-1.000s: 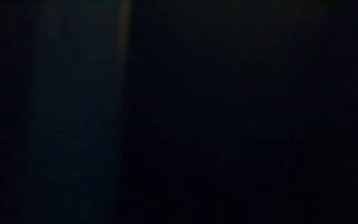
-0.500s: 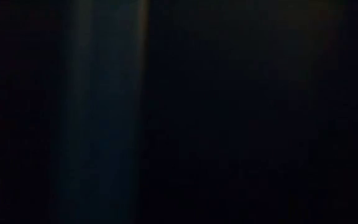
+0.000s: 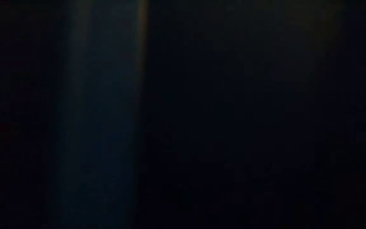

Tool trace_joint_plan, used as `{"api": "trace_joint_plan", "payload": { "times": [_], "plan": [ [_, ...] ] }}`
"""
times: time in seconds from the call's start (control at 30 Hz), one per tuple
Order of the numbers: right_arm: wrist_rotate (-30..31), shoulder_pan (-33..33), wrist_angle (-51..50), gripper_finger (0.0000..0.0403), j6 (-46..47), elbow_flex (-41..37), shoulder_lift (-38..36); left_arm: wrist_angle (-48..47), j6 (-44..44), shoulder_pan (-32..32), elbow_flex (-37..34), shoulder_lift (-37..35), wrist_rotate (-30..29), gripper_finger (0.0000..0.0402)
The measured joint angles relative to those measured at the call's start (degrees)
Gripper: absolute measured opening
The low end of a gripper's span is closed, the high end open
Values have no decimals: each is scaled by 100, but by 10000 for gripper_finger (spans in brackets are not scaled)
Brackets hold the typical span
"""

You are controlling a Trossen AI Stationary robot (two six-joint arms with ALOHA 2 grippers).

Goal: Pick and place slides into bin
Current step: Put the black slipper into the blue bin

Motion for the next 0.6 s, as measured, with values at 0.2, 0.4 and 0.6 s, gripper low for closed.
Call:
{"api": "trace_joint_plan", "payload": {
  "times": [0.2, 0.4, 0.6],
  "plan": [
    [6, -14, 240, 321, -2, 0, 0, 92, 186, -4, -2, 0, -356, 68],
    [2, -14, 682, 321, -108, 0, 0, 197, -679, 0, 0, 0, -760, 69],
    [98, -12, 703, 321, -75, 0, 0, 183, -608, -4, 2, 2, -608, 68]
  ]
}}
